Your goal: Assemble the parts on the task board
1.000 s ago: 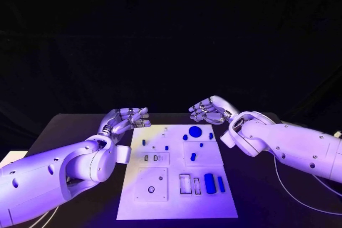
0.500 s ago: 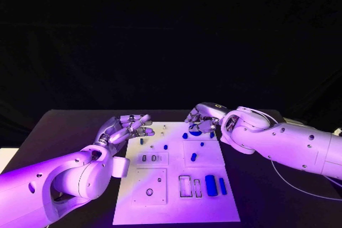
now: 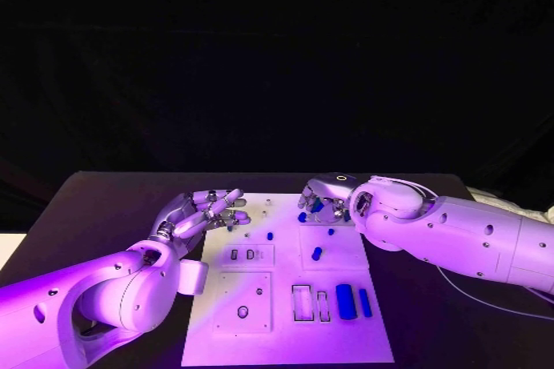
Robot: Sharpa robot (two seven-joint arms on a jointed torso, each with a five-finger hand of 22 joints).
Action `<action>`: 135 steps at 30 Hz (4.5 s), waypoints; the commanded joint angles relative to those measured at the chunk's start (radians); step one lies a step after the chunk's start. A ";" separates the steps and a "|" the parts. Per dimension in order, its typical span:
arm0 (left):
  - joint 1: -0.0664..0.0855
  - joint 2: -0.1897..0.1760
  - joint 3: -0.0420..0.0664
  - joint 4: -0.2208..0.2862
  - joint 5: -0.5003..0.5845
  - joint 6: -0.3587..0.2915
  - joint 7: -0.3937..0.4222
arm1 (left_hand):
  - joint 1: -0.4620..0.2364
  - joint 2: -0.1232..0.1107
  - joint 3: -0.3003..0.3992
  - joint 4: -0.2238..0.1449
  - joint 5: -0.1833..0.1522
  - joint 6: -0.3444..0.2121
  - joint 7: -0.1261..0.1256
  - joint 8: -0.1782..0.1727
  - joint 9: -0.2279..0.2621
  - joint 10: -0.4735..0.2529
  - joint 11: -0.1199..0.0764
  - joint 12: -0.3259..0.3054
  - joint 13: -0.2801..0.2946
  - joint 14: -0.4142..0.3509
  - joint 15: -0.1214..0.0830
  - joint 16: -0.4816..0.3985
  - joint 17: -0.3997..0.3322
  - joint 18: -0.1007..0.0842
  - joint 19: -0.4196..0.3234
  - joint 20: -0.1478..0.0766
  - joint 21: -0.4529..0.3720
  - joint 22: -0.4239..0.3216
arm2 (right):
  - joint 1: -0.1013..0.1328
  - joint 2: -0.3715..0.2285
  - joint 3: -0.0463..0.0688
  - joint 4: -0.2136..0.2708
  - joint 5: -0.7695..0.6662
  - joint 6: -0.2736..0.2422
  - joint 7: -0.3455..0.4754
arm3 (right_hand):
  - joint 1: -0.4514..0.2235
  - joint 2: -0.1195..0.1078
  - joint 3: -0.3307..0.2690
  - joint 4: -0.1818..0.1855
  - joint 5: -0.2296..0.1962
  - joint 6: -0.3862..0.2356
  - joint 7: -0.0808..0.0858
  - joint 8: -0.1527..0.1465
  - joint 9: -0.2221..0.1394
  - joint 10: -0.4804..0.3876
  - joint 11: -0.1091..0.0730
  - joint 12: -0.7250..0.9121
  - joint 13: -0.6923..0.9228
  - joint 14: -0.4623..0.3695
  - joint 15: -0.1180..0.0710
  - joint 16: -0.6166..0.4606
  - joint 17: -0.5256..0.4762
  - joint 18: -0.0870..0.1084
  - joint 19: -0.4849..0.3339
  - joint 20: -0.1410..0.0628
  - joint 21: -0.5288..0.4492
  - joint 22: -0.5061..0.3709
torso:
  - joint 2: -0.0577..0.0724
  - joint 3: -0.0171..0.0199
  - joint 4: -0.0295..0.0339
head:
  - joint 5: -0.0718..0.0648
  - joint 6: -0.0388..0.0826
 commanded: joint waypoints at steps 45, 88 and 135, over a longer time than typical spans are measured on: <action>0.004 -0.007 0.002 0.004 0.008 0.035 -0.023 | -0.005 0.002 -0.005 -0.009 -0.005 -0.009 0.012 -0.013 -0.002 -0.011 0.008 -0.017 -0.002 0.000 0.005 -0.009 0.010 0.010 0.003 0.007 -0.008 -0.004 | 0.000 0.033 0.001 -0.008 -0.045 -0.084 -0.053 | 0.029 0.040 0.108 0.077 -0.075 0.093 -0.014 0.010 0.020 0.076 -0.020 -0.002 0.003 0.046 -0.020 0.175 0.200 -0.032 0.038 -0.008 0.280 0.320 | 0.027 -0.0040 0.0185 | -0.004 0.001; 0.013 -0.007 0.002 0.012 0.009 0.045 -0.030 | -0.003 0.004 -0.004 -0.012 -0.005 -0.010 0.012 -0.014 -0.002 -0.012 0.008 -0.018 -0.002 0.001 0.006 -0.011 0.011 0.010 0.003 0.008 -0.009 -0.004 | 0.013 0.223 0.004 -0.194 -0.029 -0.102 -0.082 | 0.001 0.020 0.116 0.105 -0.076 0.081 -0.006 -0.004 0.020 0.057 -0.013 -0.006 0.001 0.041 -0.014 0.184 0.205 -0.033 0.028 0.000 0.297 0.331 | 0.041 -0.0089 0.0333 | -0.004 0.007; 0.015 -0.018 0.002 0.003 0.010 0.056 -0.039 | -0.001 0.005 -0.003 -0.016 -0.005 -0.013 0.013 -0.017 -0.001 -0.015 0.009 -0.021 -0.002 0.000 0.006 -0.014 0.014 0.010 0.003 0.008 -0.010 -0.006 | 0.035 -0.138 0.011 0.061 0.230 -0.039 -0.226 | 0.026 -0.059 -0.218 0.216 0.047 -0.106 -0.002 0.011 0.005 0.211 -0.035 0.991 0.991 0.075 -0.036 0.374 0.488 -0.091 0.154 -0.012 0.553 0.705 | 0.047 -0.0067 0.0178 | -0.021 0.015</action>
